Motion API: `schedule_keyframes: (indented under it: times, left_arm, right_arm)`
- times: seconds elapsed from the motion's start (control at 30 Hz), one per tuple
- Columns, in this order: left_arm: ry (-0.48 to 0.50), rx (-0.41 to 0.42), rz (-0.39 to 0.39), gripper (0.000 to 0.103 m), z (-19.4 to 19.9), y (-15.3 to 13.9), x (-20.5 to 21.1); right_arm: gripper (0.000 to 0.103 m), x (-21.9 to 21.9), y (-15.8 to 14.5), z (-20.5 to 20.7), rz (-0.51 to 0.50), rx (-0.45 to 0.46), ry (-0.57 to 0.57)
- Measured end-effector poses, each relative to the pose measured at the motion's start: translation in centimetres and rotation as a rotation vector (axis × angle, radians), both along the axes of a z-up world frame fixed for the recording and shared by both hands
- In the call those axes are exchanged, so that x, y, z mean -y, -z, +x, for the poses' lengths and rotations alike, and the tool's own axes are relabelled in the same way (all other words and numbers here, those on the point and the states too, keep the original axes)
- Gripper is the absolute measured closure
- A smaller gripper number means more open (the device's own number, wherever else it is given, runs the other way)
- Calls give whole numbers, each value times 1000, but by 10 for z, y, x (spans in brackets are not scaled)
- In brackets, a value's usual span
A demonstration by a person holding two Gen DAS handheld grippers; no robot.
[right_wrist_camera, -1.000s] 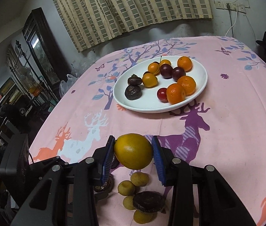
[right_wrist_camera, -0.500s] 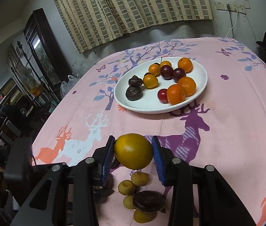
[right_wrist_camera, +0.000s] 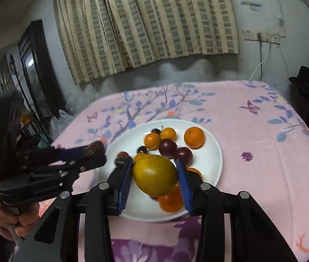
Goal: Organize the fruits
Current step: 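Carry the lychee in the left tool while the right tool carries the citrus onto the plate, then grasp a dark lychee with the right tool while the left tool grasps another lychee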
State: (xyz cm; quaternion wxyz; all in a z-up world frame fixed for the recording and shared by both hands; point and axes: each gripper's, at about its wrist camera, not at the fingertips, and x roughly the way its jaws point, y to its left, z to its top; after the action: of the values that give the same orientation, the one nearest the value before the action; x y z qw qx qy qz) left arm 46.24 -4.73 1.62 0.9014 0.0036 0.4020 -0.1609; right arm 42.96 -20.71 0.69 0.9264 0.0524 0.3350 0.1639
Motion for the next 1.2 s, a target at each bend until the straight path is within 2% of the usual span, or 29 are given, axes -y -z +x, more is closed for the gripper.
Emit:
schedule_keyframes:
  times: [0.1,0.23,0.27,0.3,0.33,0.37,0.47,0.57,0.63,0.73,0.8,0.83,0.9,0.97,1.13,1.2]
  left_arm:
    - [-11,-32,4,62,24,20,5]
    - [-30,-53,7,59,40,34,1]
    - [-44,-64,-1,40,41,34,-2]
    - [-68,-60,-8,15,40,31,-7]
    - [-91,-35,-15,8,36,25,-12]
    - [-121,18,-26,6,24,14,-19]
    - [-138,74,-12,5,-11,-9,-32]
    - [-152,91,11,5,-53,-16,-43]
    - [-141,75,20,5,-89,-11,-48]
    - [-134,32,-13,5,-138,7,-56]
    - [-115,4,-48,4,-164,25,-59]
    - [-110,-5,-53,4,-173,34,-58]
    - [-117,-14,-36,4,-185,47,-57]
    - [-123,-25,-19,4,-189,50,-54]
    - [-144,37,-10,5,-194,41,-55]
    - [-164,34,-12,5,-191,42,-58]
  right_arm:
    - [62,-3,21,22,-11,-35,-12]
    - [61,-7,30,34,-25,-21,-34]
    - [44,-7,28,32,-32,-8,-25]
    - [22,-5,23,25,-44,23,10]
    - [19,-5,18,17,-45,49,23]
    - [19,-3,11,7,-42,69,16]
    - [19,-2,-3,-28,-39,100,-19]
    - [19,-4,-6,-72,-59,113,-64]
    - [19,-4,-2,-96,-85,91,-90]
    - [19,-2,13,-125,-131,1,-79]
    - [19,6,24,-139,-58,-44,-78]
    - [19,10,31,-145,-6,-86,-99]
    - [19,11,40,-153,34,-148,-118]
    - [19,8,45,-163,16,-158,-131]
    - [20,3,54,-173,-11,-173,-131]
    - [25,3,57,-170,-10,-200,-138]
